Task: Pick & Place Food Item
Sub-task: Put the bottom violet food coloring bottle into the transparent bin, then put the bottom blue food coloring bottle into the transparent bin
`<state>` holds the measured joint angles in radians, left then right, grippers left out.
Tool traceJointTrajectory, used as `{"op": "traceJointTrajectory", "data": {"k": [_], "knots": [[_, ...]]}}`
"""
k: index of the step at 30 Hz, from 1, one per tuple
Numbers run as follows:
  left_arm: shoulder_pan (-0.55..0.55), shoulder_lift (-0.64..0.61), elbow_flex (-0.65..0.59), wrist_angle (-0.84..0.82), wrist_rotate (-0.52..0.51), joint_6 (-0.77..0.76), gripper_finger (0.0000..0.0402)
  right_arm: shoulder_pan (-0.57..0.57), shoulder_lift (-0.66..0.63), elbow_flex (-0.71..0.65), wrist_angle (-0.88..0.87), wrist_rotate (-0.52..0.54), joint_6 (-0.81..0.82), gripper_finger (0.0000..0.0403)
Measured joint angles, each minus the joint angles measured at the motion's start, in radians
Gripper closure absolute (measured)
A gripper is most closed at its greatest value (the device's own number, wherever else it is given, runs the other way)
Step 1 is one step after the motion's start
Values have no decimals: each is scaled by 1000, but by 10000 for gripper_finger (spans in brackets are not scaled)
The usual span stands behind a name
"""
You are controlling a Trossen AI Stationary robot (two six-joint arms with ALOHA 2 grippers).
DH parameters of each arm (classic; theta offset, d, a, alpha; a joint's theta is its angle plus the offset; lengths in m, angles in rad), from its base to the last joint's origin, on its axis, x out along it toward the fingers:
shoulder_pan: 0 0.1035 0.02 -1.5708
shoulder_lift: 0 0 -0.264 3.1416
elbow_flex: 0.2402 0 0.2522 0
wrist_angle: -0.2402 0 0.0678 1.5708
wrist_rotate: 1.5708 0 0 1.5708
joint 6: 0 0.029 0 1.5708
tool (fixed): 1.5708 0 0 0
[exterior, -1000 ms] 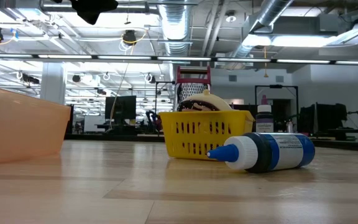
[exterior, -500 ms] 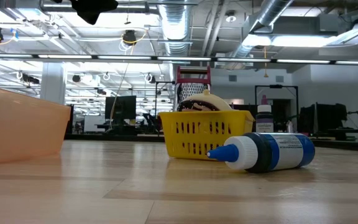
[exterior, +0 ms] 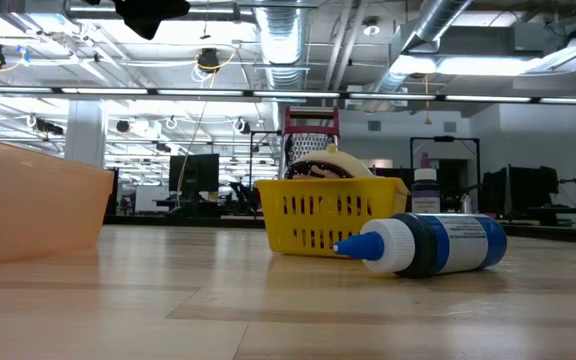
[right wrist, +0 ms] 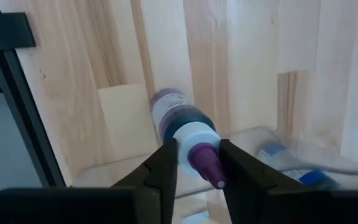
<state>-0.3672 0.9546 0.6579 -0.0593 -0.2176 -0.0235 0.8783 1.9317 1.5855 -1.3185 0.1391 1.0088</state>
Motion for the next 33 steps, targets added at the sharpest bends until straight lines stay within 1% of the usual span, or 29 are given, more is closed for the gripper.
{"op": "traceJointTrajectory", "data": {"k": [4,9,17,20,26,33], "knots": [[0,0,0,0,0,0,151,4,-33,-4,-23,-3,49,306],[0,0,0,0,0,0,151,5,-108,-2,-27,41,124,310],[0,0,0,0,1,0,151,5,-225,-2,-40,120,209,345],[0,0,0,0,1,0,151,3,-227,-2,-40,124,210,352],[0,0,0,0,2,0,151,-1,-188,-2,-32,149,200,351],[0,0,0,0,5,0,151,-24,-165,-2,-4,174,199,329]]}}
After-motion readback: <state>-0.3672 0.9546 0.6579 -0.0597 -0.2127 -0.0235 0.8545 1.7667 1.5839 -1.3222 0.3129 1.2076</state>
